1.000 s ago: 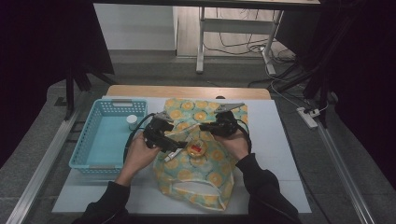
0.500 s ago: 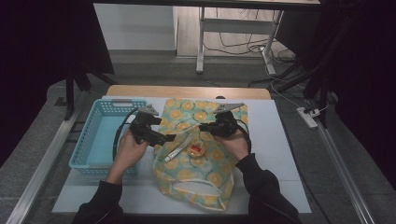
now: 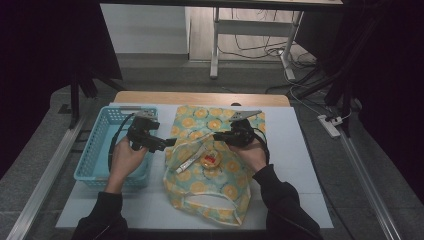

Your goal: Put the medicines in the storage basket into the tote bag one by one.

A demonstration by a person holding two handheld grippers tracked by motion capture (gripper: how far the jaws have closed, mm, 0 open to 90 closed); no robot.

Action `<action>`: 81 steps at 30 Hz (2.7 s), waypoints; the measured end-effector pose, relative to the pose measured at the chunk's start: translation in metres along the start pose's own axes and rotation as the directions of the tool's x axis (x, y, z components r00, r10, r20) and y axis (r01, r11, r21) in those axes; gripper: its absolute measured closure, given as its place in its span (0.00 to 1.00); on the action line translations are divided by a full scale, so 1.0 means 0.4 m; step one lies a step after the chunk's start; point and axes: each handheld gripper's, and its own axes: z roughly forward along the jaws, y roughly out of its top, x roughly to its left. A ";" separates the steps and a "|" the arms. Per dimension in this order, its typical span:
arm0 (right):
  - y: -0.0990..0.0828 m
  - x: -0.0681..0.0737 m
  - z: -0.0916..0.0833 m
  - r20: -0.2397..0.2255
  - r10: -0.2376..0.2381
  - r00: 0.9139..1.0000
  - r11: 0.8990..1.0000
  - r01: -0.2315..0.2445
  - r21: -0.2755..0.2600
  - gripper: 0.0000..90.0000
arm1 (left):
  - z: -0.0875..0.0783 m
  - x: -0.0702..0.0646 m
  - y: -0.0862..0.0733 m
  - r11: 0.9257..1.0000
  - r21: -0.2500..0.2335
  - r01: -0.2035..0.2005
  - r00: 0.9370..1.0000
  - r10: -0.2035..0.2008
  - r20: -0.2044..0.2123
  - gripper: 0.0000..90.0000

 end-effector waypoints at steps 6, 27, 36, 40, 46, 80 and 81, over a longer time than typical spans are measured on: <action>0.001 -0.001 -0.003 0.001 0.000 1.000 1.000 0.000 -0.003 1.00 | -0.022 0.031 -0.012 1.000 -0.009 0.010 0.998 -0.011 -0.060 0.01; -0.001 -0.002 0.000 0.001 0.002 1.000 1.000 -0.002 0.003 1.00 | -0.039 0.184 -0.061 0.985 0.046 0.166 0.968 -0.153 -0.199 0.01; -0.001 -0.003 -0.002 -0.001 0.004 1.000 1.000 -0.004 0.001 1.00 | 0.007 0.226 -0.067 0.981 0.143 0.131 0.965 -0.093 -0.247 0.00; -0.001 -0.003 -0.002 -0.002 0.005 1.000 1.000 -0.005 0.001 1.00 | 0.021 0.242 -0.070 0.978 0.163 0.131 0.965 -0.089 -0.246 0.00; -0.001 -0.003 -0.002 -0.002 0.005 1.000 1.000 -0.005 0.000 1.00 | 0.041 0.261 -0.072 0.972 0.192 0.136 0.967 -0.088 -0.239 0.00; 0.001 -0.001 -0.006 0.000 0.002 1.000 1.000 -0.002 -0.005 1.00 | 0.032 0.271 -0.066 0.959 0.207 0.193 0.965 -0.147 -0.216 0.56; 0.001 -0.002 -0.006 -0.001 0.002 1.000 1.000 -0.002 -0.005 1.00 | 0.027 0.269 -0.064 0.961 0.200 0.191 0.965 -0.147 -0.215 0.56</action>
